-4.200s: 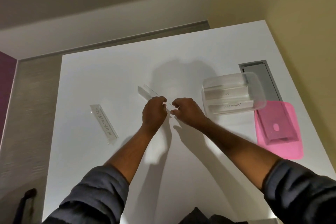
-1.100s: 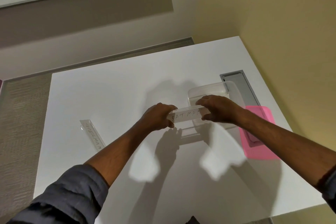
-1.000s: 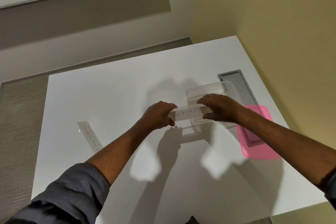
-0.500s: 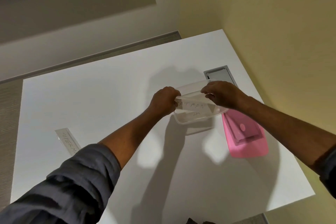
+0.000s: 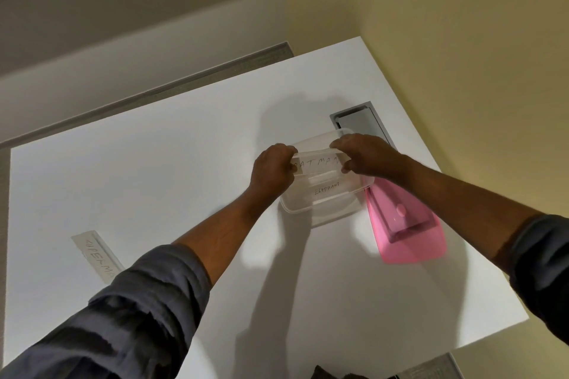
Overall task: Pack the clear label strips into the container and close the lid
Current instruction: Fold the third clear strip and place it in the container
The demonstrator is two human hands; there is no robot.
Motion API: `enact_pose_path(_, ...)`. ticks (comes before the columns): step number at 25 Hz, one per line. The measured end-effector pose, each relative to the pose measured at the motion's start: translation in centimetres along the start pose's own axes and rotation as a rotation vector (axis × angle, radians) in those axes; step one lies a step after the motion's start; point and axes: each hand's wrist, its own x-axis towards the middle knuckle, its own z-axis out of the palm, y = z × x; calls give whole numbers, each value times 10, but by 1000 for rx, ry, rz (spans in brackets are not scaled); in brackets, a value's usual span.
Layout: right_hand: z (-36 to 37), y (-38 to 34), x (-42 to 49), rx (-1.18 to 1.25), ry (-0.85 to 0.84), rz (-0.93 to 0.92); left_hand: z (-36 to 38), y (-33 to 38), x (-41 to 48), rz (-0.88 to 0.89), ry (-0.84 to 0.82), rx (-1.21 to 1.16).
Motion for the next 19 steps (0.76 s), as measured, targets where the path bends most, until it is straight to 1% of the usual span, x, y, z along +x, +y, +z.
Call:
enact_pose_path(4, 10, 1, 15, -208, 24, -26, 9, -1, 0, -17, 46, -9)
enact_pose_path(7, 16, 1, 21, -260, 53, -42, 14, -6, 2, 1, 58, -2)
enact_pose_path(11, 24, 1, 24, -296, 56, -45, 22, -9, 8, 46, -11, 125)
enact_pose_path(19, 39, -1, 30, -409, 34, -32, 36, -5, 20, 84, -87, 330)
